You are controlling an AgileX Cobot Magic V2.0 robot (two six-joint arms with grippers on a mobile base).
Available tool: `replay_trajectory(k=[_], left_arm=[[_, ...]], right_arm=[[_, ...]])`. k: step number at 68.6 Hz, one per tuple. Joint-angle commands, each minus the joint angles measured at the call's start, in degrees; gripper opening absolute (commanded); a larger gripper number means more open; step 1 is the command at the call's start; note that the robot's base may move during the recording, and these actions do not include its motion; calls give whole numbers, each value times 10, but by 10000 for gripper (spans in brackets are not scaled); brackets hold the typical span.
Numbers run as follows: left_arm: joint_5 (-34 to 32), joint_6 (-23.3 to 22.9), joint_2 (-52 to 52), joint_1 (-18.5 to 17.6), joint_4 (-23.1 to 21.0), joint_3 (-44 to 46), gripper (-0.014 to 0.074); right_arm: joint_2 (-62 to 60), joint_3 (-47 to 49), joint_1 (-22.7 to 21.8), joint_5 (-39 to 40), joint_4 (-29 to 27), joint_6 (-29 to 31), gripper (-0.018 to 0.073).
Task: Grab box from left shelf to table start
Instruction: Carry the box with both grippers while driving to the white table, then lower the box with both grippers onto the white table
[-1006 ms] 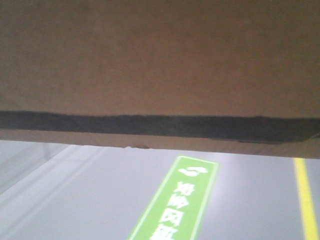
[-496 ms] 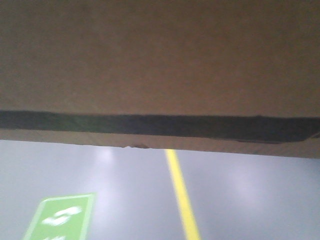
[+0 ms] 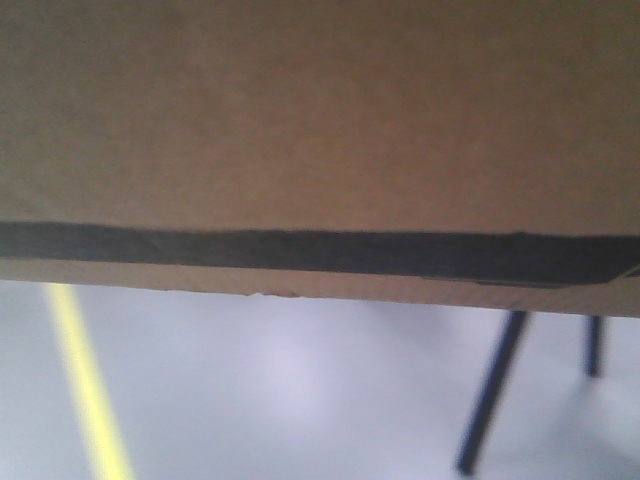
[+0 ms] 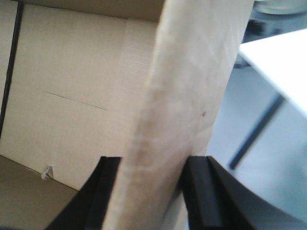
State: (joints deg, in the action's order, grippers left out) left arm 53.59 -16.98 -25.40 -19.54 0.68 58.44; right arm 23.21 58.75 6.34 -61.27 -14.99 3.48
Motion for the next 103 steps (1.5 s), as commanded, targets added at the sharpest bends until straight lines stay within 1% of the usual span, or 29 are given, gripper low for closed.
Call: replay_trajectory(k=[1,103], left_arm=[[-55,78,4,-14,-73,21,-92],[-55,78,4,-14,-73,21,-92]], right_arm=[[11,16,-2,101,32,30,62],[11,16,-2,96,32,30,62]])
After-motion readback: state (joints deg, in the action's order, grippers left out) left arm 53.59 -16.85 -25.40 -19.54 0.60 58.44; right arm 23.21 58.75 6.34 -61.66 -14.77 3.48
